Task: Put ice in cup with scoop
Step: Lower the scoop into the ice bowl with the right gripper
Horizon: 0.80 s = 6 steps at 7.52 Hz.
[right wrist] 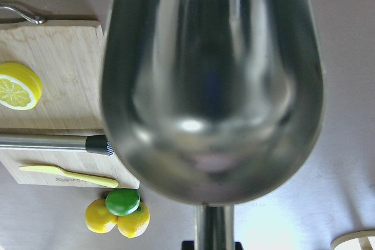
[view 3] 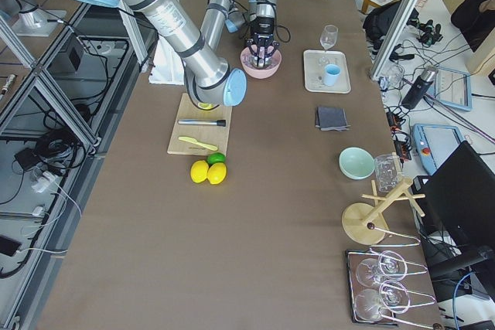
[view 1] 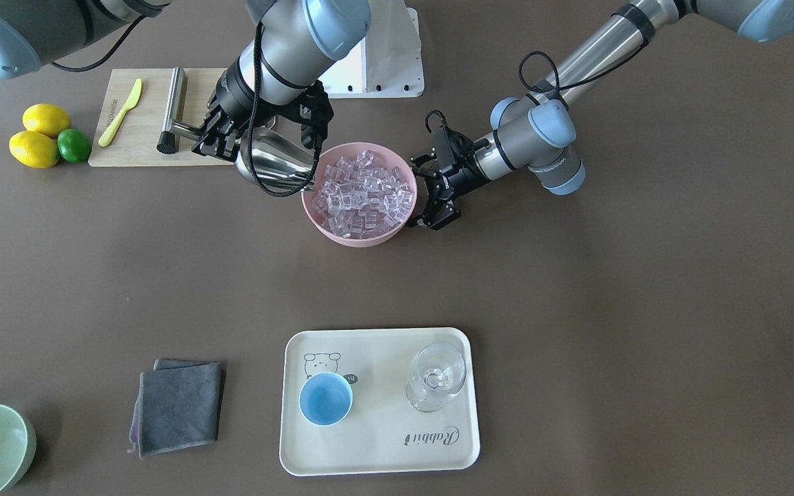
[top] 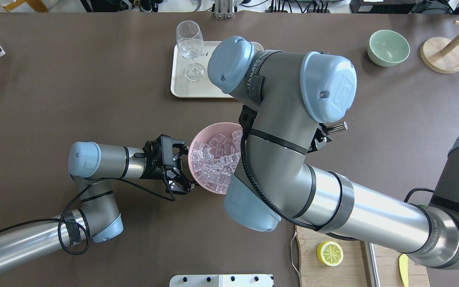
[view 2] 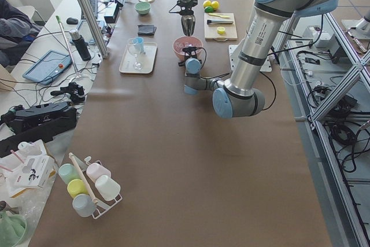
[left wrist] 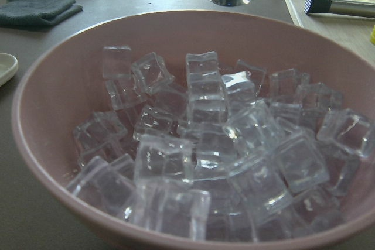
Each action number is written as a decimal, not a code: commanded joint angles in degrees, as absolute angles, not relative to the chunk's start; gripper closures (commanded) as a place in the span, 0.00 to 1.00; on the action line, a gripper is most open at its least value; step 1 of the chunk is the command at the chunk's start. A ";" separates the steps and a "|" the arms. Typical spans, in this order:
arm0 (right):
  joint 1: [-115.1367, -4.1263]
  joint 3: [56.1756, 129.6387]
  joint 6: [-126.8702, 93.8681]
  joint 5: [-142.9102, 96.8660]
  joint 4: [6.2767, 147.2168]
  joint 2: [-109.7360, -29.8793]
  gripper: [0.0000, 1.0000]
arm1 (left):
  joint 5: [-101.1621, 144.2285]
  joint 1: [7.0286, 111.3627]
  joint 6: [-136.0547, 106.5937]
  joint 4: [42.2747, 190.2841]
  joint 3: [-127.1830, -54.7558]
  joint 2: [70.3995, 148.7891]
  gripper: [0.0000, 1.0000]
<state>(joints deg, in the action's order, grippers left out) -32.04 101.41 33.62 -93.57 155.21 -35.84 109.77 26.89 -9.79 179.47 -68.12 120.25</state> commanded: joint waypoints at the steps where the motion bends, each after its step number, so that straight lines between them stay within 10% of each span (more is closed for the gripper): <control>1: -31.38 97.22 32.00 -93.34 154.52 -33.76 1.00 | 109.78 26.89 -9.76 179.47 -68.12 120.32 0.02; 6: -29.97 91.24 28.57 -93.16 153.11 -32.08 1.00 | 109.69 26.89 -9.76 179.74 -68.20 120.32 0.02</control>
